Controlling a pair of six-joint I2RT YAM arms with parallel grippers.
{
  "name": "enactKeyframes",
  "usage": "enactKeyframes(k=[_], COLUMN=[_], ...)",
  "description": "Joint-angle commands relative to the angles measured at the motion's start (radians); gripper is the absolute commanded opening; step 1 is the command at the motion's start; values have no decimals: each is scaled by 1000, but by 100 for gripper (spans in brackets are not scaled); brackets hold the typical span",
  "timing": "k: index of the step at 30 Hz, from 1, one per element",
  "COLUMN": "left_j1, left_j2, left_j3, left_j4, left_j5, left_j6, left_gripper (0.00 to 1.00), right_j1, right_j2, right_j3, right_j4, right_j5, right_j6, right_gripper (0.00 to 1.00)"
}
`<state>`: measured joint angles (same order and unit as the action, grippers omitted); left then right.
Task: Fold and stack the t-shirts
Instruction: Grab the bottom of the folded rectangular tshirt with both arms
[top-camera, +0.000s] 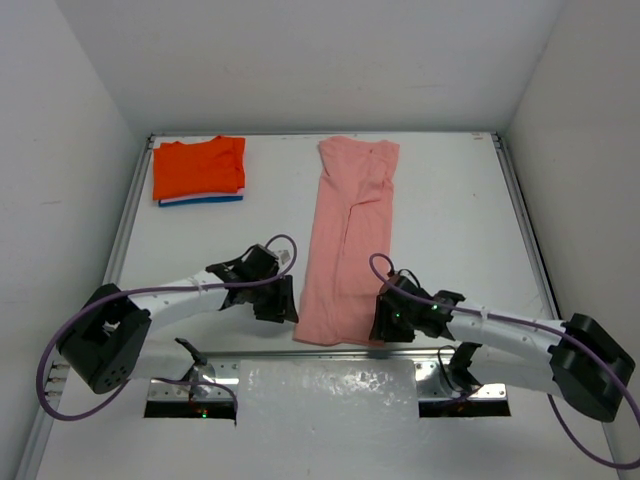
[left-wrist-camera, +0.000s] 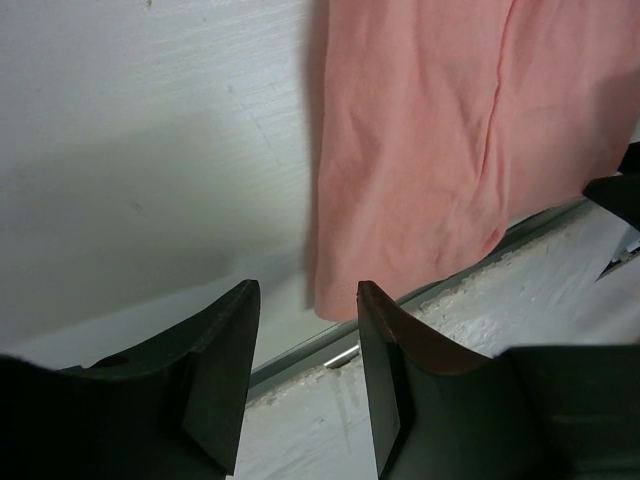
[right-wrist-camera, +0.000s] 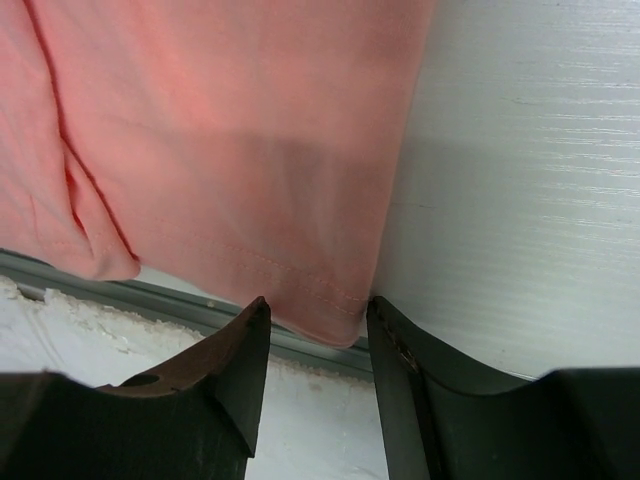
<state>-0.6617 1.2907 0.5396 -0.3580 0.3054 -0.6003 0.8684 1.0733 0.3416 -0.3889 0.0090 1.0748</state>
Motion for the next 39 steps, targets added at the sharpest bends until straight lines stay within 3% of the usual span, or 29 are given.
enactKeyframes(k=[1, 24, 27, 29, 32, 33, 34, 39], left_j1=[-3, -35, -39, -41, -44, -44, -44, -44], left_j2=[-1, -11, 4, 4, -5, -7, -8, -44], left_j3=[-15, -129, -122, -119, -119, -112, -107, -53], left_j4=[31, 209, 226, 225, 223, 218, 215, 160], left_j5=[18, 118, 130, 130, 127, 126, 127, 107], left_j6=[-6, -128, -144, -148, -154, -154, -156, -177], left_gripper=[42, 41, 36, 26, 11, 8, 3, 0], right_j1=[7, 7, 6, 6, 7, 7, 7, 6], right_j2=[-7, -95, -75, -61, -52, -52, -55, -101], right_j3=[-41, -89, -76, -70, -61, -56, -55, -7], right_j4=[16, -51, -38, -35, -38, -41, -50, -113], right_j5=[-1, 19, 14, 14, 16, 16, 16, 46], right_j6=[20, 82, 73, 67, 66, 66, 66, 57], right_gripper=[44, 35, 34, 34, 19, 6, 1, 0])
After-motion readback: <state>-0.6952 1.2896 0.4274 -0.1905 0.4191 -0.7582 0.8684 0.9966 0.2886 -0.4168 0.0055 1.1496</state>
